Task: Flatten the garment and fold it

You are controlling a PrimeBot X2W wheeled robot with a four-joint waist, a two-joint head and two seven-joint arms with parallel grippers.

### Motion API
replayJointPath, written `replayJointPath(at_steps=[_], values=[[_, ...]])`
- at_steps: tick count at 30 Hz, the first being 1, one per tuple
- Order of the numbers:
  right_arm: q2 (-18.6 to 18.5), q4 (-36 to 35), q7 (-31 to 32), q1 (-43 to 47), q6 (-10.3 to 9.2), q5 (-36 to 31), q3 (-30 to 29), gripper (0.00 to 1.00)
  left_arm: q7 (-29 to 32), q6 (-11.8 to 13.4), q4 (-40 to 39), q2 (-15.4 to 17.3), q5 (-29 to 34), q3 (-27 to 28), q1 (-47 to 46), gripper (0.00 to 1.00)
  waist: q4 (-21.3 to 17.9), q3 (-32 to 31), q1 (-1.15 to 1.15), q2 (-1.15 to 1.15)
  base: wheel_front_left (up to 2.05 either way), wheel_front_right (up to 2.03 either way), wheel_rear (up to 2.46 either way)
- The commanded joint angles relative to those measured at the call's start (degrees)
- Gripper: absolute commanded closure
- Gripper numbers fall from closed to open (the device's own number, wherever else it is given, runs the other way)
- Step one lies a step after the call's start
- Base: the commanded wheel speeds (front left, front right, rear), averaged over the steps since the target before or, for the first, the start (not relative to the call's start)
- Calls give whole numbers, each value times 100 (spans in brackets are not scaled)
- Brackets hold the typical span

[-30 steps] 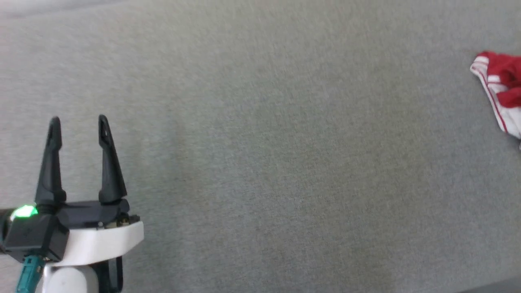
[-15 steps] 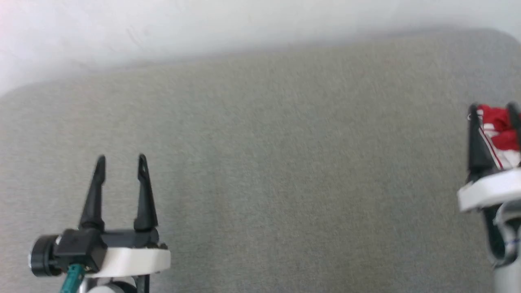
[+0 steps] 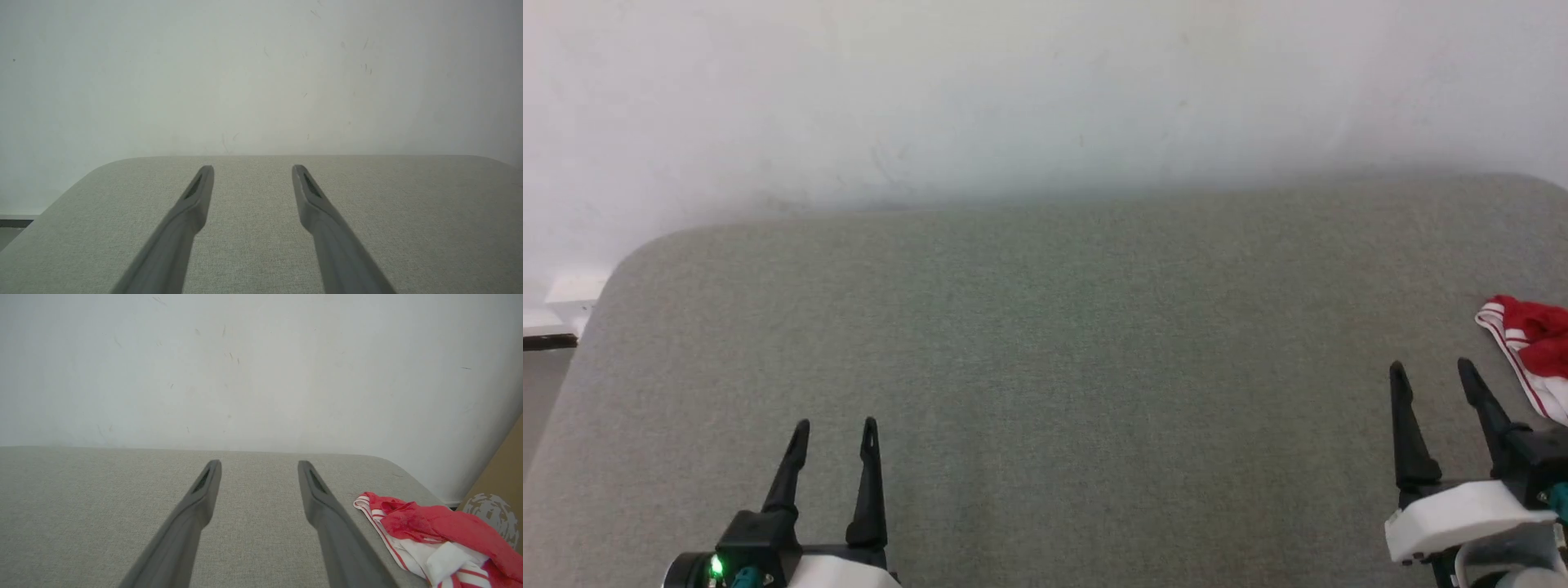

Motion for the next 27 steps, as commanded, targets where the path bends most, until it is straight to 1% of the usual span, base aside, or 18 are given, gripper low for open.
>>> replayJointPath(at_steps=[1,11,19,20,27], values=[[19,115,-121,80,-5,75,-31,0,-27,0,101,-15,16,-5,59,0,121,-115,1,0,0,0,0],[21,638,-473,106,-5,480,-135,0,-27,47,90,-78,-14,-23,200,0,176,-56,1,0,0,0,0],[21,817,-566,-32,-5,388,-119,0,-27,38,35,-100,4,-10,156,0,208,-19,1,0,0,0,0],[5,816,-525,36,0,393,-131,100,1,41,36,-85,34,-10,141,100,208,-18,1,0,0,0,0],[1,809,-512,37,0,393,-135,100,14,42,43,-81,38,-17,129,100,208,-18,2,0,0,0,0]])
